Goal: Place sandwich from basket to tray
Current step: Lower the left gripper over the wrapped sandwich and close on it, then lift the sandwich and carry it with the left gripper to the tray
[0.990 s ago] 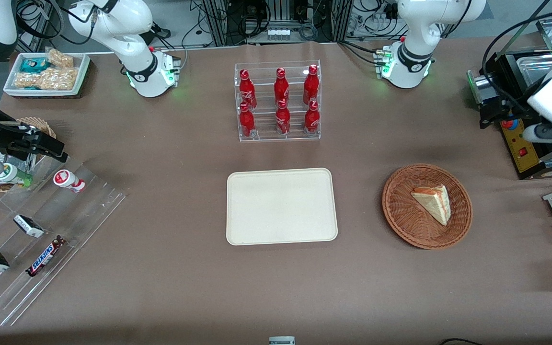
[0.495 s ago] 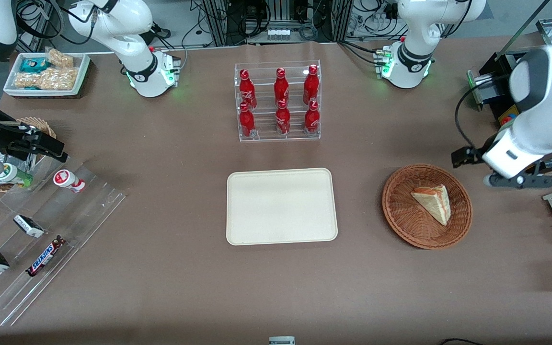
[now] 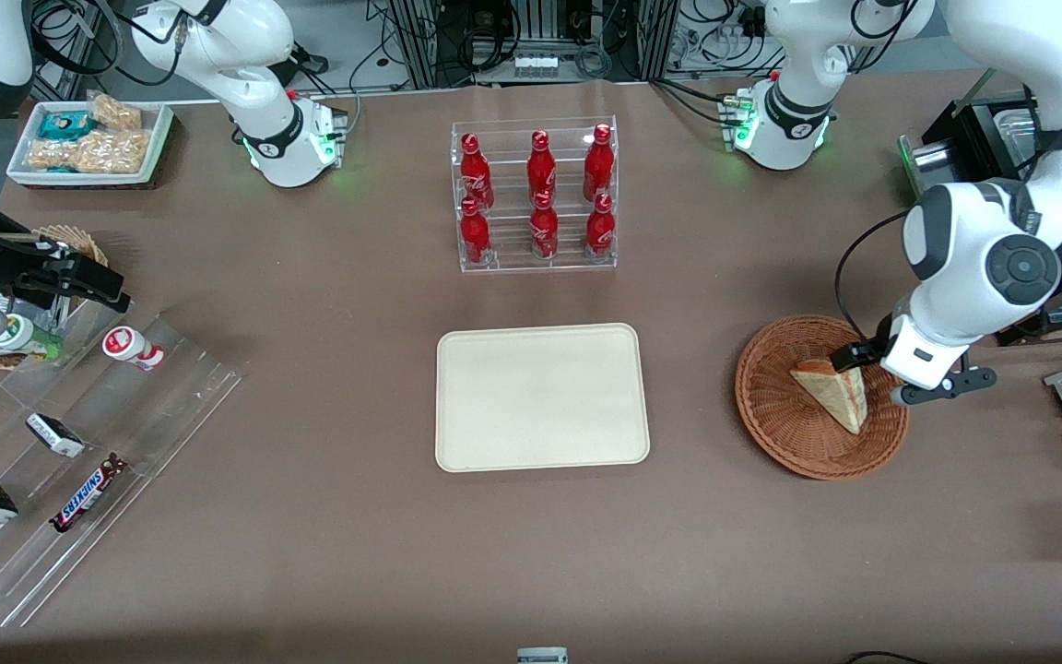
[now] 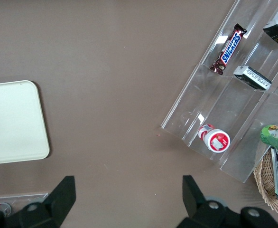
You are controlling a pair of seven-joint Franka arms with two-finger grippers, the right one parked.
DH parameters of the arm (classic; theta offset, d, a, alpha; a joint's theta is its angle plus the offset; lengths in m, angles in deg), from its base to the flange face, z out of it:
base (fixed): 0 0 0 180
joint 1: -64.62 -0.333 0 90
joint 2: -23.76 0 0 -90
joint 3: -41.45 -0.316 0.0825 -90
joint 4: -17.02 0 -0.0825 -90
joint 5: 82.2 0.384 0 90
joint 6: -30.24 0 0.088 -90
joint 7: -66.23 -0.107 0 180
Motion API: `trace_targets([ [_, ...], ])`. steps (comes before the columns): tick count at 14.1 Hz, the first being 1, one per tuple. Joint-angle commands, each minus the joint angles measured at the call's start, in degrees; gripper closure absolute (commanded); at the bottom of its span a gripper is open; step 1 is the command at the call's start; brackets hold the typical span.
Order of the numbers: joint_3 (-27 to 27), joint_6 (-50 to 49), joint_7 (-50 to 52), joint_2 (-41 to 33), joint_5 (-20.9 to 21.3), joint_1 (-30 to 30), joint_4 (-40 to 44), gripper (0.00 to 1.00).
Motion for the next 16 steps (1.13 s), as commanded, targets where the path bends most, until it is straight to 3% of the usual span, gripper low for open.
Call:
trace_targets([
  [1, 0.31, 6.02, 17.87, -1.52, 1.19, -0.03, -3.37, 0.00],
  [4, 0.31, 12.98, 30.75, -1.08, 1.11, -0.12, -6.53, 0.00],
  [10, 0.31, 17.11, 34.64, 5.33, -1.09, -0.47, -6.45, 0.00],
  [11, 0.31, 17.99, 34.81, 6.30, -1.18, -0.47, -6.28, 0.13],
  [13, 0.31, 17.65, 35.25, 6.22, -1.27, -0.47, -6.45, 0.75],
  [14, 0.31, 17.30, 36.13, 5.79, -1.35, -0.47, -6.37, 0.90],
  [16, 0.49, 13.20, 36.66, 5.00, -1.27, -0.12, -4.36, 0.92],
])
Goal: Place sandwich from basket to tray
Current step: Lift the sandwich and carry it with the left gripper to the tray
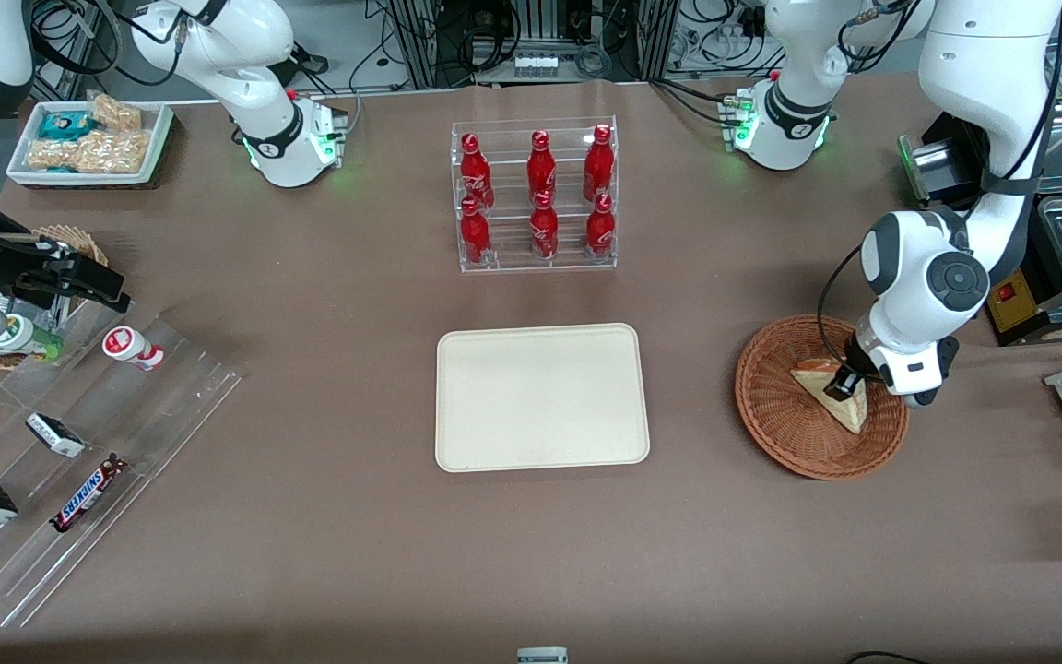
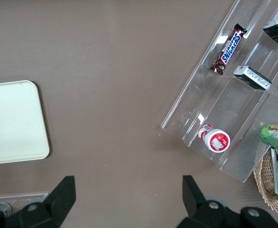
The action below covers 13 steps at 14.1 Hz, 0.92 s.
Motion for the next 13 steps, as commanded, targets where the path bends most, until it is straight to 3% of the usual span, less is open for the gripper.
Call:
trace_targets([
  [1, 0.58, -8.53, 0.49, -1.62, -0.45, 0.26, 4.18, 0.92],
  [5, 1.81, -21.22, 0.13, -0.57, -0.45, 5.43, 16.23, 0.93],
  [8, 1.90, -20.89, -0.39, 1.70, -0.10, 13.94, 20.54, 0.93],
  [13, 1.81, -20.19, -5.48, 12.60, 0.25, 27.23, 33.89, 0.90],
])
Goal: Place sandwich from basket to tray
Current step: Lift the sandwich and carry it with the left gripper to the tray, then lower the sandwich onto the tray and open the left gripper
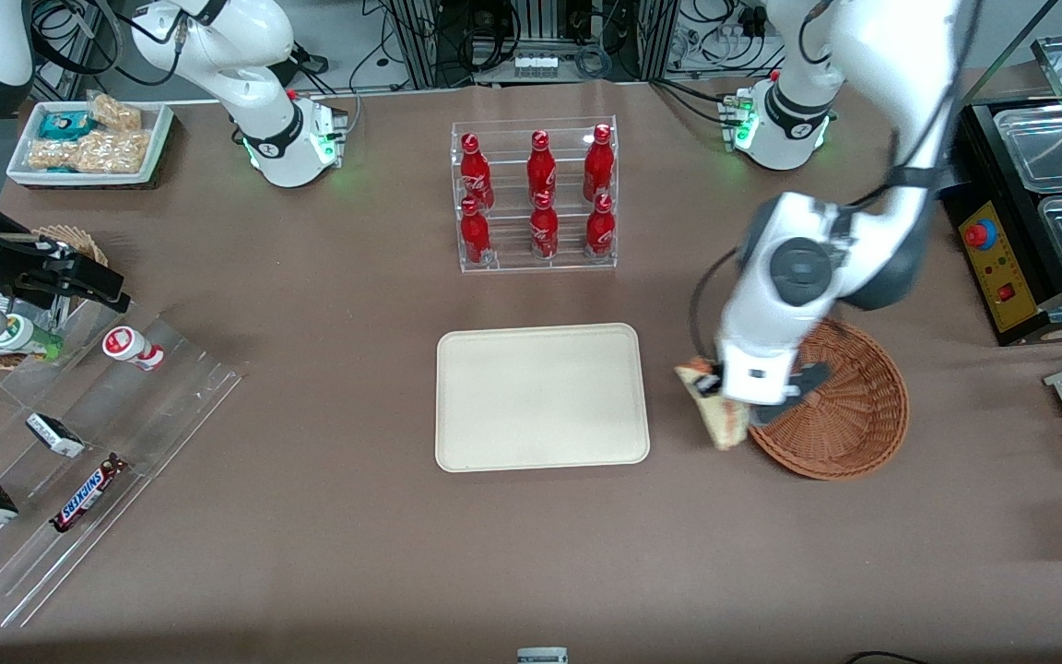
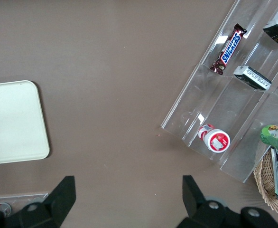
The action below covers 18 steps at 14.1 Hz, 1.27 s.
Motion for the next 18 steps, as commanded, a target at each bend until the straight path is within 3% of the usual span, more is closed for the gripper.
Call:
trace_targets([
  [1, -1.05, 0.65, -5.23, 7.94, 0.36, 6.27, 9.28, 0.90],
  [4, -1.06, 2.33, -4.98, 13.30, 4.57, 11.91, 14.29, 0.90],
  [8, -1.49, 3.21, -2.53, 19.99, 5.28, 17.53, 20.63, 0.90],
  [11, -1.76, 4.70, 0.89, 22.45, 5.72, 18.69, 21.16, 0.88],
  [13, -1.58, 5.76, 5.19, 23.42, 9.57, 18.69, 21.16, 0.85],
  [15, -1.50, 5.85, 8.98, 23.69, 10.82, 18.69, 20.99, 0.77],
  [16, -1.49, 5.76, 9.86, 23.51, 10.82, 18.69, 20.99, 0.62],
  [17, -1.49, 5.68, 9.96, 22.99, 10.47, 18.60, 20.99, 0.27],
  [18, -1.49, 5.15, 10.05, 22.11, 10.20, 18.51, 20.99, 0.00],
])
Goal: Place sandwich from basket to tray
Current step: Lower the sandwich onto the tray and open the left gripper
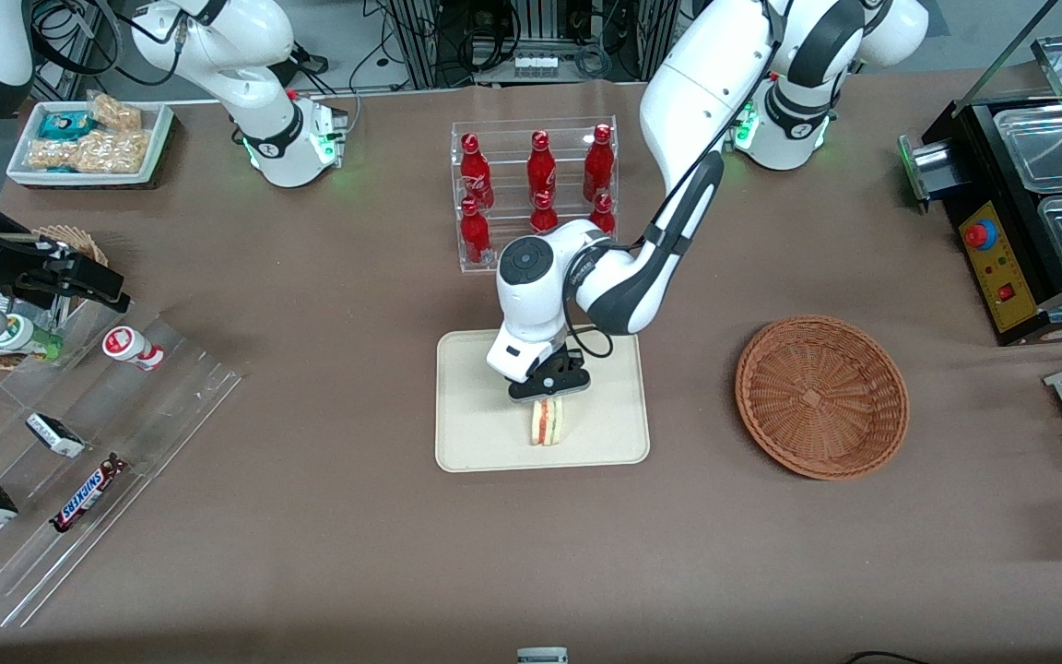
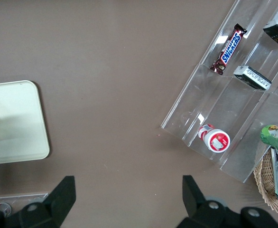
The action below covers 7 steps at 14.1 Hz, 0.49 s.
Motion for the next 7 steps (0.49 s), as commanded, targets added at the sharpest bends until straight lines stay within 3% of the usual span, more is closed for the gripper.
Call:
trace_targets([
  [1, -0.56, -1.21, 1.90, -3.58, 0.71, 0.29, 0.64, 0.00],
  [7, -0.74, -13.76, 0.85, -17.30, 1.06, -0.85, -0.69, 0.00],
])
